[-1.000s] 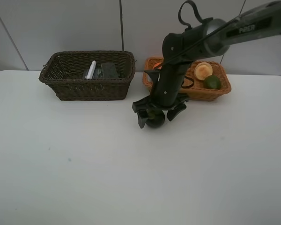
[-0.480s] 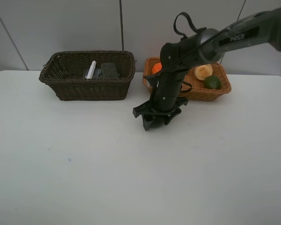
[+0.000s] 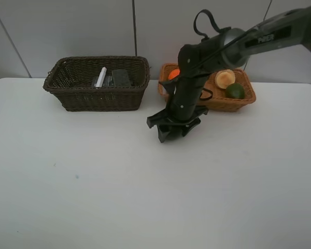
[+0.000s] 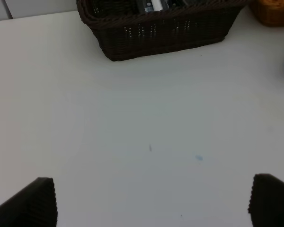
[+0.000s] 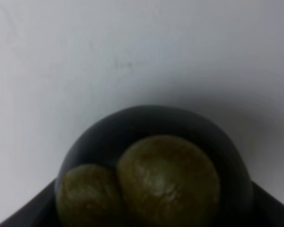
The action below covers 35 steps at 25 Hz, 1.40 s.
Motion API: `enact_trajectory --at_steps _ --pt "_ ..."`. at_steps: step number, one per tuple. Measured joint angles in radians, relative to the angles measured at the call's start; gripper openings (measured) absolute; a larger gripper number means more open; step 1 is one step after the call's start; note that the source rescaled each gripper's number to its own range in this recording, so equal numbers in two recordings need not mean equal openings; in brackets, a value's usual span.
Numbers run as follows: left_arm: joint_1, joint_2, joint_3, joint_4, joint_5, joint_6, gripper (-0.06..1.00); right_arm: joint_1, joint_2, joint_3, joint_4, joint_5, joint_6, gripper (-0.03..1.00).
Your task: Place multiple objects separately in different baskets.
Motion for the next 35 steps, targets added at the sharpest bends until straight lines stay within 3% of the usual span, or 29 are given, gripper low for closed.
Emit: enact_trajectory --at_steps 5,9,15,21,22,23,24,25,30,35 --pt "0.0 0.0 0.0 0.0 0.0 0.0 1.0 -0.022 -0.145 -0.022 0.0 0.036 0.0 0.15" --pt "0.0 0.0 0.0 0.0 0.0 0.0 1.0 -0.104 -0.17 -0.077 -0.028 0.057 0.0 0.15" --pt "0.0 0.0 0.0 0.0 0.0 0.0 1.0 -0.262 -0.159 -0.081 -0.049 -0.116 0.0 0.15" --pt "0.0 0.0 0.0 0.0 0.0 0.0 1.0 -0.338 -0.11 -0.082 -0.053 -0.23 0.0 0.18" --pt "0.0 0.0 0.0 0.0 0.0 0.0 1.0 -0.344 -0.1 -0.082 -0.06 -0.238 0.0 0.3" --pt "0.0 0.0 0.0 0.0 0.0 0.0 1.0 -0.348 -0.088 -0.082 -0.06 -0.243 0.0 0.49" --pt "0.0 0.0 0.0 0.0 0.0 0.0 1.0 -0.351 -0.072 -0.082 -0.066 -0.249 0.0 0.81" --pt "0.0 0.0 0.0 0.0 0.0 0.0 1.0 -0.351 -0.07 -0.082 -0.06 -0.249 0.0 0.88" --pt "0.0 0.0 0.0 0.0 0.0 0.0 1.0 -0.351 -0.072 -0.094 -0.05 -0.219 0.0 0.99" --pt "0.0 0.0 0.0 0.0 0.0 0.0 1.0 -0.361 -0.132 -0.094 -0.067 -0.169 0.006 1.0"
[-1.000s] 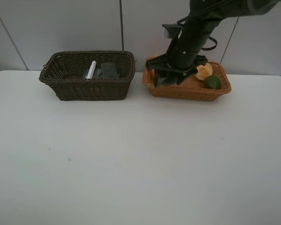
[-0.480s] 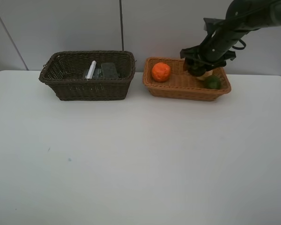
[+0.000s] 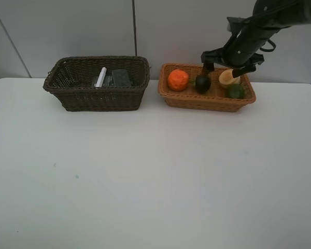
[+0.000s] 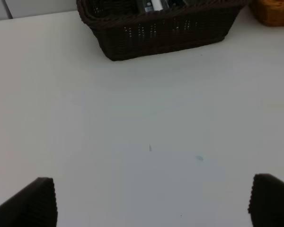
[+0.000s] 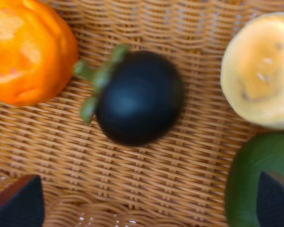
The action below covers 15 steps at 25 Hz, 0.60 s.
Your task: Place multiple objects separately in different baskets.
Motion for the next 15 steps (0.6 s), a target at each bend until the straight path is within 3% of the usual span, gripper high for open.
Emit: enact_trajectory --at_steps 3,8,11,15 --pt "0.0 0.0 0.0 0.0 0.0 0.0 1.0 -0.053 -0.06 -0.003 -0.052 0.02 0.023 1.0" --pt "0.0 0.0 0.0 0.0 0.0 0.0 1.0 -0.264 -0.159 0.012 -0.115 0.082 0.063 1.0" --pt "0.0 0.0 0.0 0.0 0.0 0.0 1.0 -0.364 -0.251 0.106 -0.091 0.076 0.064 1.0" --pt "0.0 0.0 0.0 0.0 0.0 0.0 1.0 -0.38 -0.429 0.311 -0.083 0.023 0.056 1.0"
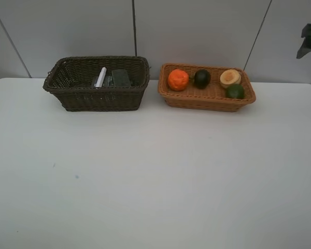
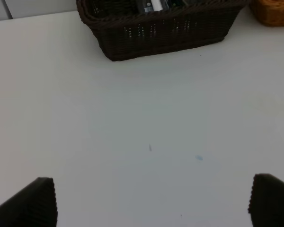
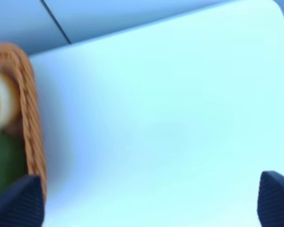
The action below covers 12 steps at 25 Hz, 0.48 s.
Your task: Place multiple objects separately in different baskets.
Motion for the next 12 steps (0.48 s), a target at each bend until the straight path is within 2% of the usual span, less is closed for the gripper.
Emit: enact_trajectory --at_steps 5,12 --pt "0.0 0.0 0.0 0.0 0.0 0.0 1.0 0.075 -0.292 0.25 0.005 -0.006 -0.002 1.0" --pt "0.0 0.0 0.0 0.0 0.0 0.0 1.0 0.199 -0.715 0.572 0.015 0.089 0.035 1.0"
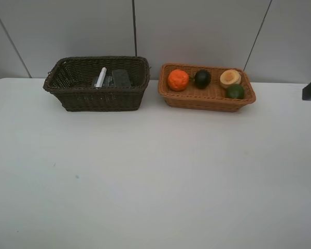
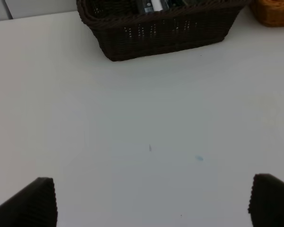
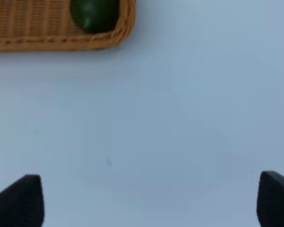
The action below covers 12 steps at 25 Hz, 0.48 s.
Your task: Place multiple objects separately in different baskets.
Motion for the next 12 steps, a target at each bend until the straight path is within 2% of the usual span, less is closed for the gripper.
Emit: enact_trajectory --at_steps 5,12 --pt "0.0 0.0 0.0 0.0 0.0 0.0 1.0 0.014 -0.334 0.129 0.003 0.07 0.033 1.0" --pt "0.0 0.0 0.0 0.0 0.0 0.0 1.0 0.016 -0.697 0.151 0.009 0.208 0.034 1.0"
